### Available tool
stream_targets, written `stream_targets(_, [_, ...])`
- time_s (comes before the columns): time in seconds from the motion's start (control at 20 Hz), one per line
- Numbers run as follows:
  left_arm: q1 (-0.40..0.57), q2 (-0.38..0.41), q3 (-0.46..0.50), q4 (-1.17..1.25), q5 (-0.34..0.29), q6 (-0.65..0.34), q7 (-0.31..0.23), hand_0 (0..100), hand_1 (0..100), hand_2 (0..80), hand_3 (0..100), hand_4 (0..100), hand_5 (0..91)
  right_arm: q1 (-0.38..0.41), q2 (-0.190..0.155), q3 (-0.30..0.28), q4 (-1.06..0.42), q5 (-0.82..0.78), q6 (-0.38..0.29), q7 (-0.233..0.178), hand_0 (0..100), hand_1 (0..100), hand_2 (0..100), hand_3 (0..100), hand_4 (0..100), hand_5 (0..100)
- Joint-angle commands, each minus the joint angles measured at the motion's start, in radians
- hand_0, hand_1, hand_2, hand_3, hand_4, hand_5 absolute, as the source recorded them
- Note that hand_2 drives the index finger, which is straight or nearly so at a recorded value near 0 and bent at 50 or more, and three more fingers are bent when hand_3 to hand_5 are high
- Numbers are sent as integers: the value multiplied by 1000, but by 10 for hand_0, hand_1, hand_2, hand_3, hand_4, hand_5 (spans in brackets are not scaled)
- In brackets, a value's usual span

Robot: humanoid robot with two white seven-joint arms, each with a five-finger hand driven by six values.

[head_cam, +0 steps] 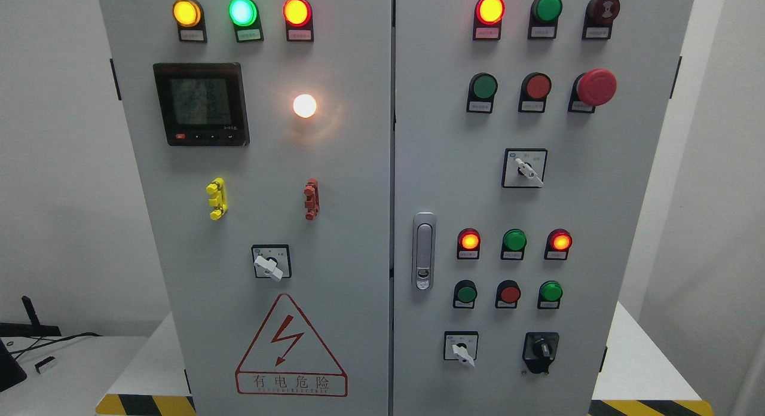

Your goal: Trip black knob to open circuit

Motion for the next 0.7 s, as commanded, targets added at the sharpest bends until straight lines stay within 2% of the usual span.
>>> stream_targets(0.0, [0, 1, 0, -1, -31, -1, -1, 120, 389, 0, 0, 0, 0, 12, -11, -8, -16, -2, -3, 0, 275, 284, 0, 70, 63, 0])
stream_targets(0.3, [0, 1, 0, -1, -31, -1, -1, 120, 389, 0, 0, 0, 0, 15, -31, -8, -25, -2, -6, 3, 271, 285, 0, 38, 62, 0])
stream_targets(0.45, [0, -1, 0, -1, -31, -1, -1, 120, 389, 0, 0, 0, 0, 42, -55, -12, -114, -3, -6, 4, 269, 286, 0, 10, 41, 0])
stream_targets(0.55, [0, 1, 0, -1, -31, -1, -1, 120, 389, 0, 0, 0, 0, 76, -74, -49, -211, -3, -5, 6, 267, 286, 0, 0, 28, 0])
stream_targets(0.65, [0, 1, 0, -1, -31, -1, -1, 120, 389, 0, 0, 0, 0, 81, -62, -102, -293, -3, -6, 3, 264, 281, 0, 0, 26, 0])
